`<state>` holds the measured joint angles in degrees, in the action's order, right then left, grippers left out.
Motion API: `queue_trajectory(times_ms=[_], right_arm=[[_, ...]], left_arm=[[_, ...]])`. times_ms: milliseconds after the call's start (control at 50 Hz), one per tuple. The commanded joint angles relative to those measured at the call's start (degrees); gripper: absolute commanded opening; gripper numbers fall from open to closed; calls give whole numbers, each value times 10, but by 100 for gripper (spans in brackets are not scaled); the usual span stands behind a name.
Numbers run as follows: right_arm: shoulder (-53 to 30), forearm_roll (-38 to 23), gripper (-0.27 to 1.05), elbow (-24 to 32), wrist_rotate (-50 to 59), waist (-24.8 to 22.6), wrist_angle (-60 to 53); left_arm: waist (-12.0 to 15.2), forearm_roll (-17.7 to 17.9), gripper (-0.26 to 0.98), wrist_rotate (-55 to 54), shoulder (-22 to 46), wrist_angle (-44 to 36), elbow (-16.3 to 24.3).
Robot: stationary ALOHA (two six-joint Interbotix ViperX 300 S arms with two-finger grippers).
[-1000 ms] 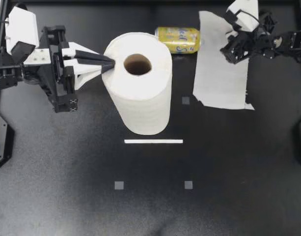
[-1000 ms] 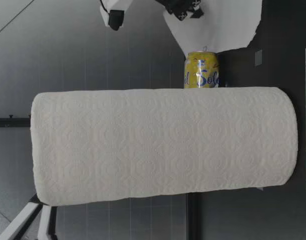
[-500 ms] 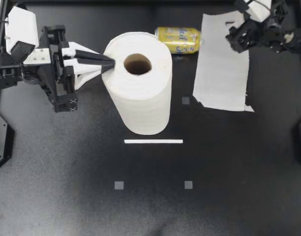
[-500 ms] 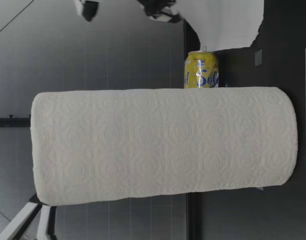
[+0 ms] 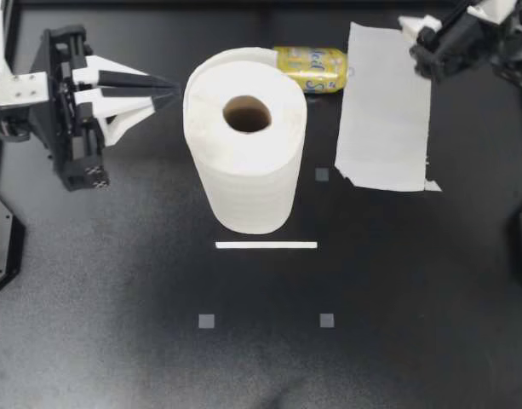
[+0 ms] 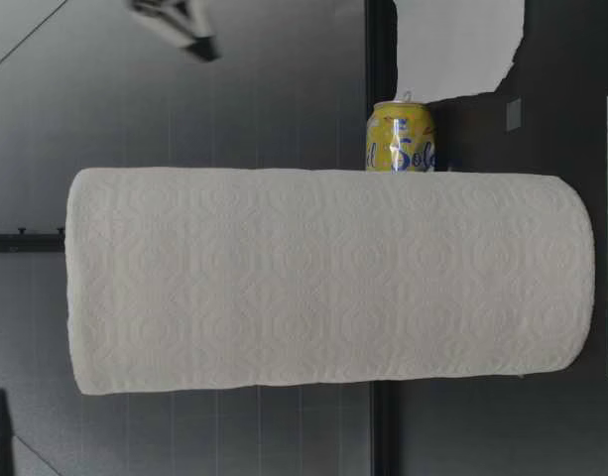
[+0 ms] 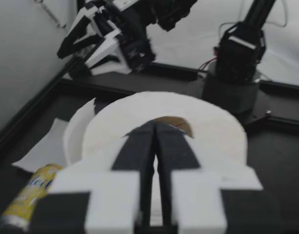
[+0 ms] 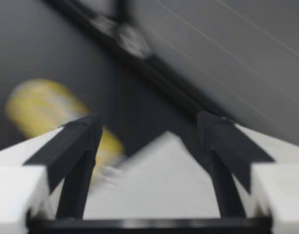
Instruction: Pick up a piece of paper towel and place it on the spilled liquid.
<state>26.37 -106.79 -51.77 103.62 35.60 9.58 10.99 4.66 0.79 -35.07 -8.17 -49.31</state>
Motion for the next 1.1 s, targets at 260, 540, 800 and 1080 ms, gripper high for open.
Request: queue_trajectory(times_ms=[260, 540, 800, 1080], right_arm=[[164, 31, 65, -15, 25, -207, -54], [229, 51, 46, -37, 74, -336, -54], [211, 51, 41, -19, 82, -369, -52], [201, 51, 41, -15, 82, -370, -52]], left_arm=[[-64, -4, 11, -10, -47, -15, -28], [-100, -3, 11, -11, -54, -27, -25], [-121, 0, 11, -13, -51, -38, -25], [-121, 0, 11, -11, -51, -49, -32]])
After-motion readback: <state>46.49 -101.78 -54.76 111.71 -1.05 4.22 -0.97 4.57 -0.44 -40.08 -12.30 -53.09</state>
